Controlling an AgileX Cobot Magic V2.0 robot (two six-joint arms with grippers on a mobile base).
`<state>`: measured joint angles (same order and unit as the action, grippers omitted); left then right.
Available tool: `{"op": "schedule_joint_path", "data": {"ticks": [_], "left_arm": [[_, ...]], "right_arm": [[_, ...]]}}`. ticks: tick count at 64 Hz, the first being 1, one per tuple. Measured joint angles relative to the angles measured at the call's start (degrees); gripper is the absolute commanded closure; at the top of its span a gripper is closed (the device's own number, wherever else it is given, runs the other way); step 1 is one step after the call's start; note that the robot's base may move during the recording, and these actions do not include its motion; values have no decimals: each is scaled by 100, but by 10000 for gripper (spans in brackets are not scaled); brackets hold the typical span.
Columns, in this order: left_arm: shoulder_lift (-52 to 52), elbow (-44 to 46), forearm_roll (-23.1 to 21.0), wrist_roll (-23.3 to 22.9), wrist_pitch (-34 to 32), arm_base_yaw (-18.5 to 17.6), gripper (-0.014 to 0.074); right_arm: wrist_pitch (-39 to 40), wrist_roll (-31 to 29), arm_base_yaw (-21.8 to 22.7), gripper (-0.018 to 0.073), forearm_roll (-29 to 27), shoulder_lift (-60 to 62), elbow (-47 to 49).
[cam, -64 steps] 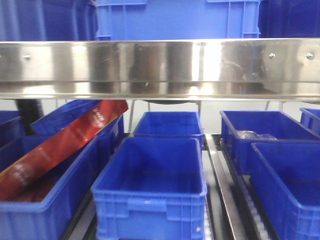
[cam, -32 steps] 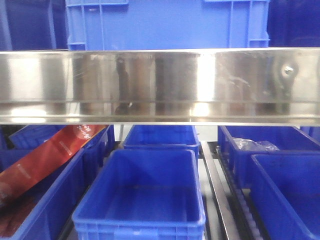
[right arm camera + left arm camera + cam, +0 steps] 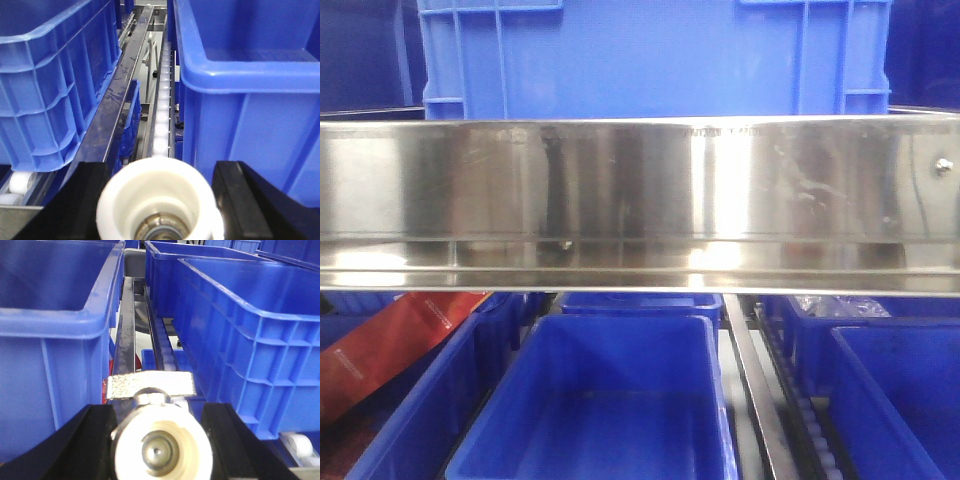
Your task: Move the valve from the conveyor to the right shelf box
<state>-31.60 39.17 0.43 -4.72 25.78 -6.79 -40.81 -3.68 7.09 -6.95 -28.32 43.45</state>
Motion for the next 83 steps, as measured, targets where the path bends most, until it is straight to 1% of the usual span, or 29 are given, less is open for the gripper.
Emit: {"op": "schedule_joint_path", "data": {"ticks": [31, 47, 51, 54, 61, 64, 69, 74, 76, 83], "left_arm": [[0, 0, 0, 0, 0, 0, 707], [0, 0, -43, 0, -49, 0, 707], [-76, 33, -43, 0, -138, 0, 707], [-187, 123, -43, 0, -160, 0, 707], [-666, 581, -43, 13, -163, -56, 707], [-900, 825, -43, 43, -163, -148, 707], [-1419, 1362, -11, 207, -174, -455, 707], [-1976, 1904, -43, 323, -174, -850, 707], [-2168, 2083, -43, 333, -185, -1040, 707], [-2911, 2733, -43, 361, -185, -1538, 707]], "right_arm": [[0, 0, 0, 721, 0, 0, 0], [269, 0, 0, 721, -26, 0, 0], [448, 0, 0, 721, -186, -14, 0], [675, -35, 0, 721, -434, -73, 0], [1002, -214, -141, 721, -880, -378, 156], [1066, -240, -233, 721, -949, -553, 287], [1169, -267, -452, 721, -1001, -914, 536], [1360, -278, -790, 721, -1012, -1365, 866], [1437, -278, -898, 721, -1012, -1513, 985], [1722, -278, -1285, 721, -1033, -2057, 1463]]}}
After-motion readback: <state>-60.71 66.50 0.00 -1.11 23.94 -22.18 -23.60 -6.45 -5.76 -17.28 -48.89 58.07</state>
